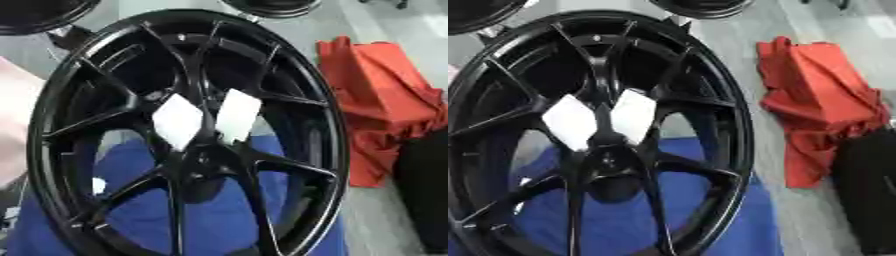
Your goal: Pull the pin out of the wheel hub.
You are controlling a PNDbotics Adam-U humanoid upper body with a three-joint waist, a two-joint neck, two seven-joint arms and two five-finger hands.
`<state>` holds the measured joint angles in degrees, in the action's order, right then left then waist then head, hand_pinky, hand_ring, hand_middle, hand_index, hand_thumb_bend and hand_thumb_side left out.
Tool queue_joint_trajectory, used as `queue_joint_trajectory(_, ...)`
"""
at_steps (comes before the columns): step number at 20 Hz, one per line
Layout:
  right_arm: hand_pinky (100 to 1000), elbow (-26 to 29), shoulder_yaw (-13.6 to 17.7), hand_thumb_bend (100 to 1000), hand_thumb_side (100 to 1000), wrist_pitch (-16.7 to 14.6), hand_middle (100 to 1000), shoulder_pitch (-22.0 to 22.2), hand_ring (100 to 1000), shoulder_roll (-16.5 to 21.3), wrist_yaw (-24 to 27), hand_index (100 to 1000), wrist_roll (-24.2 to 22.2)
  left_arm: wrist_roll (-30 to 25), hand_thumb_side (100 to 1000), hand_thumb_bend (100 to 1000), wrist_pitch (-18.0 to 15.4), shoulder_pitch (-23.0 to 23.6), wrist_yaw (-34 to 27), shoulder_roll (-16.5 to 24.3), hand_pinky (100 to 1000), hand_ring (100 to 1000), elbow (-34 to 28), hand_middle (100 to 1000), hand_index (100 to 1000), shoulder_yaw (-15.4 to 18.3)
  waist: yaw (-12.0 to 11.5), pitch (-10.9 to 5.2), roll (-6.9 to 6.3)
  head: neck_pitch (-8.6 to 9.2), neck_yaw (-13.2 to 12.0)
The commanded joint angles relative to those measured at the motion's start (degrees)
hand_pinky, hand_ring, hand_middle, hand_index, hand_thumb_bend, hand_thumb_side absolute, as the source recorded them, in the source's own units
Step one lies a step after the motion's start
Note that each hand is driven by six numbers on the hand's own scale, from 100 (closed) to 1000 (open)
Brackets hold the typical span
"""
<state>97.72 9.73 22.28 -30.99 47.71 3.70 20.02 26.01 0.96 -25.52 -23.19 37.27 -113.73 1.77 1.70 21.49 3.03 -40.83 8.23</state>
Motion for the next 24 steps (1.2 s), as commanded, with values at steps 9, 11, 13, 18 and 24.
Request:
queue_joint_trajectory(9,600,1.18,0.21,100,386,0.1,486,-0.66,452,2.38,-0.56,583,-0.52,0.21,659,100,0.22,0.17,-0.33,0.52,798,613,-0.86,559,684,1.58,-0.12,-2.39,-0.06,-1.44,-0.38)
queue_joint_trajectory(11,608,1.12,-0.1,100,382,0.23,494,-0.7,459,2.84,-0.85,591,-1.16,0.2,659,100,0.27,0.26,-0.33,0.53,798,613,-0.86,559,684,1.57,-0.14,-2.46,-0.07,-1.03,-0.32)
queue_joint_trajectory(13,633,1.09,-0.8,100,375,0.46,519,-0.85,484,3.84,-1.82,623,-3.32,0.2,659,100,0.3,0.33,-0.32,0.58,798,613,-0.86,559,684,1.56,-0.17,-2.54,-0.03,-0.68,-0.33)
queue_joint_trajectory(18,675,1.09,-2.15,100,347,-0.52,564,-2.36,529,6.85,-7.82,665,-12.77,0.14,659,100,0.45,0.42,-0.32,0.72,798,613,-0.86,559,684,1.42,-0.19,-2.65,0.0,-0.24,-0.55)
queue_joint_trajectory(24,784,2.78,-3.82,100,298,-2.22,651,-4.61,636,9.01,-11.08,728,-16.55,-0.44,659,100,0.63,-0.02,-0.3,1.4,799,612,-0.86,558,684,0.76,-0.84,-2.68,0.87,-0.44,0.12)
